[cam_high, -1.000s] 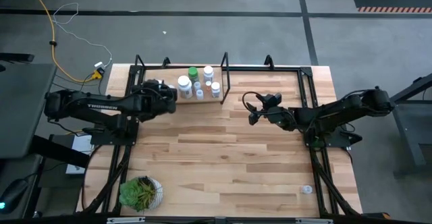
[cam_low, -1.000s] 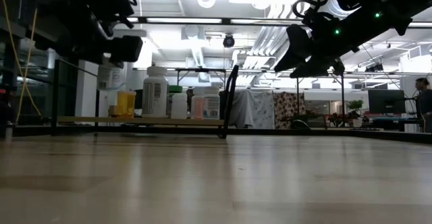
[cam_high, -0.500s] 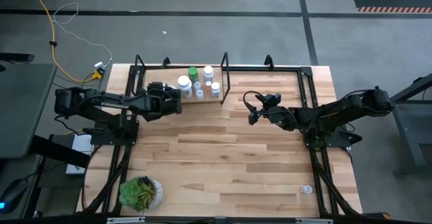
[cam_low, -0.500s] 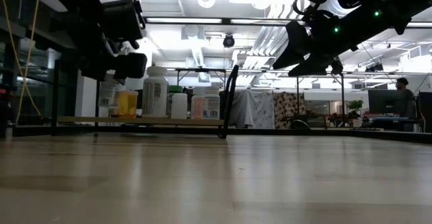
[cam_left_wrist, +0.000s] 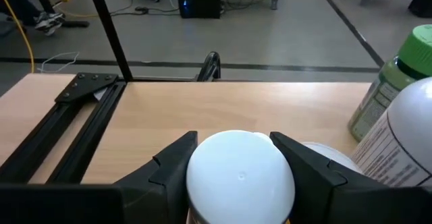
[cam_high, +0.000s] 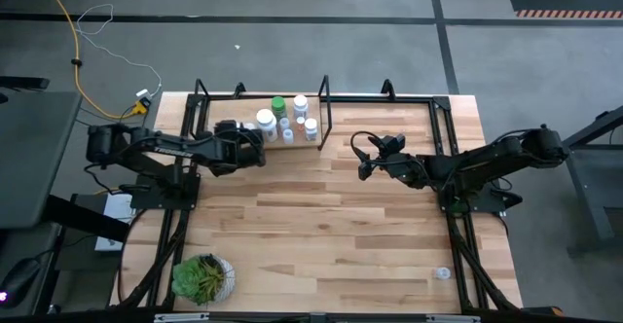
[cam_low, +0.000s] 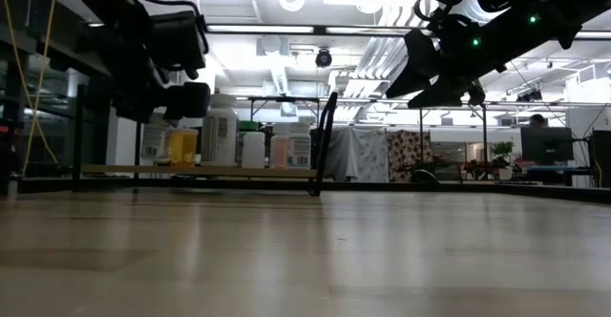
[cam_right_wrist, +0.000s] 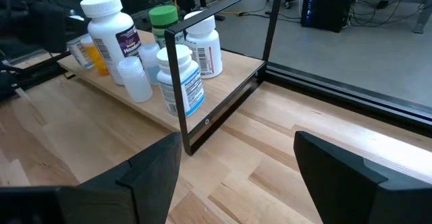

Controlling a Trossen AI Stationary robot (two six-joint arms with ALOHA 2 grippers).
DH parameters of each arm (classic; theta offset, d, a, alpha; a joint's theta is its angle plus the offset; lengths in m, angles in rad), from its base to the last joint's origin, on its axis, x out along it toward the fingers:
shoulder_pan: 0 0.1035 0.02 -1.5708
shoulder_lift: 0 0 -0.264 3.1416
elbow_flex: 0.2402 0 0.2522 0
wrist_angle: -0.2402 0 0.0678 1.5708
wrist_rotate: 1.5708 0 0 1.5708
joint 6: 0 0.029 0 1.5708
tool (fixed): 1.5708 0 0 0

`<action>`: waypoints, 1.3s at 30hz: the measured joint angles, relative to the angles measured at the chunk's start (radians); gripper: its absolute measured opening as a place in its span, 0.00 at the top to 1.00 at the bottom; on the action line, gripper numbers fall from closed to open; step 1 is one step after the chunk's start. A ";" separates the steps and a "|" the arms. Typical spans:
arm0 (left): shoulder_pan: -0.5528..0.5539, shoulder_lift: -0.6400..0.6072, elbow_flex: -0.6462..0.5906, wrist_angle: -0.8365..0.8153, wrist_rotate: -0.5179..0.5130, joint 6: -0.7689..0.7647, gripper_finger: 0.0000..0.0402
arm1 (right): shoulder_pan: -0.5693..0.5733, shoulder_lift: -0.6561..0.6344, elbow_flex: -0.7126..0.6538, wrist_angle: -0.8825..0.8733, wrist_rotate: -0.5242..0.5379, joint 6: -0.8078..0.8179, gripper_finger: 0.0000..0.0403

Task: Pick and place medicine bottles onto shelf by color
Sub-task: Put the medium white pill bottle on the shelf, then put the small green pill bottle on the shelf

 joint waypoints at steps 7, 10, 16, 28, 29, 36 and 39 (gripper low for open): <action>0.000 0.022 0.000 0.014 -0.002 0.040 0.53 | 0.000 0.000 0.000 0.000 0.000 0.000 0.31; 0.000 0.022 0.000 0.014 -0.005 0.071 0.51 | 0.000 0.000 0.000 0.000 0.001 0.000 0.31; 0.000 0.000 0.000 0.009 0.000 0.133 0.46 | 0.000 0.000 0.000 0.000 0.003 0.000 0.31; -0.001 -0.216 0.000 0.000 -0.011 0.254 0.36 | 0.000 0.000 0.000 0.002 0.003 0.000 0.31; -0.001 -0.246 0.000 0.000 -0.012 0.263 0.36 | 0.000 0.000 0.000 0.003 0.003 0.000 0.31; -0.115 -0.459 0.000 0.077 0.077 0.490 0.36 | 0.000 0.000 0.000 0.004 -0.005 0.000 0.31; -0.214 -0.533 0.000 0.159 0.235 0.718 0.36 | 0.000 0.000 0.000 0.007 -0.044 0.000 0.31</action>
